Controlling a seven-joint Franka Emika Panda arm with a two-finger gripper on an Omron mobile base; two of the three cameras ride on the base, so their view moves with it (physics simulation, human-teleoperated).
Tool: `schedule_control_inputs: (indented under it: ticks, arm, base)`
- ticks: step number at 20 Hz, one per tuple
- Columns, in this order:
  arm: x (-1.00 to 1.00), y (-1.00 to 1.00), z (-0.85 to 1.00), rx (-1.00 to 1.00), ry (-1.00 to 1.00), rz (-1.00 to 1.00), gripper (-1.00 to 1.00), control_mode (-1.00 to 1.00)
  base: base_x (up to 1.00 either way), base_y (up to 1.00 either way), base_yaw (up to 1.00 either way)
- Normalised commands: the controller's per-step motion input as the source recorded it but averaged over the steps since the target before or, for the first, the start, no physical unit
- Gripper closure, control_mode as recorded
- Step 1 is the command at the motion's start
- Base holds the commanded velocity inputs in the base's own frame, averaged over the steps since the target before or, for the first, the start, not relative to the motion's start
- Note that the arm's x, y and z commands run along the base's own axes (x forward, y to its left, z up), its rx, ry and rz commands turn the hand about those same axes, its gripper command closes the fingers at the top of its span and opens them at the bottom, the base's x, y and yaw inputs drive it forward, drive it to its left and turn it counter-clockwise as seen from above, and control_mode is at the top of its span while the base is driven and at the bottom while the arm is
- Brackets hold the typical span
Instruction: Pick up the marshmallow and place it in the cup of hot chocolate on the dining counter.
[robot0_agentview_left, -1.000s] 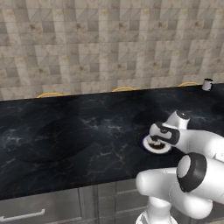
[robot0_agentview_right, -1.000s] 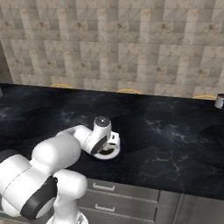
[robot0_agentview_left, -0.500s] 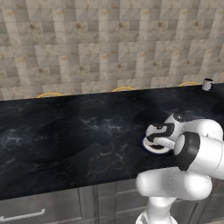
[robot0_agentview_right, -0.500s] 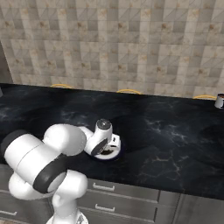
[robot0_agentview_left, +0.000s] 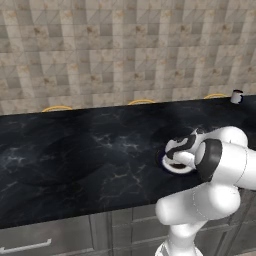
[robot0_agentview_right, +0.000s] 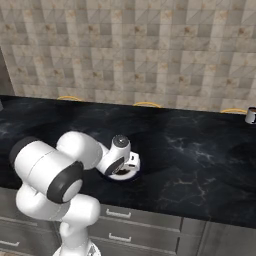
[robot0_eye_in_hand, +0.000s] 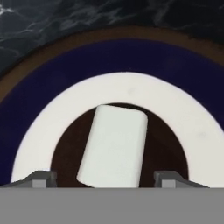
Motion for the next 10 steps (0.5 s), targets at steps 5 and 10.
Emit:
schedule_control_inputs:
  ticks: [5,10]
  arm:
    - [0.1,0.0,-0.3,0.0,0.0,0.0,-1.0,-1.0]
    - [0.12,0.0,-0.24,0.0,-0.01,0.0,-1.0,-1.0]
  base:
    - [0.0,0.0,0.0]
    - [0.0,0.0,0.0]
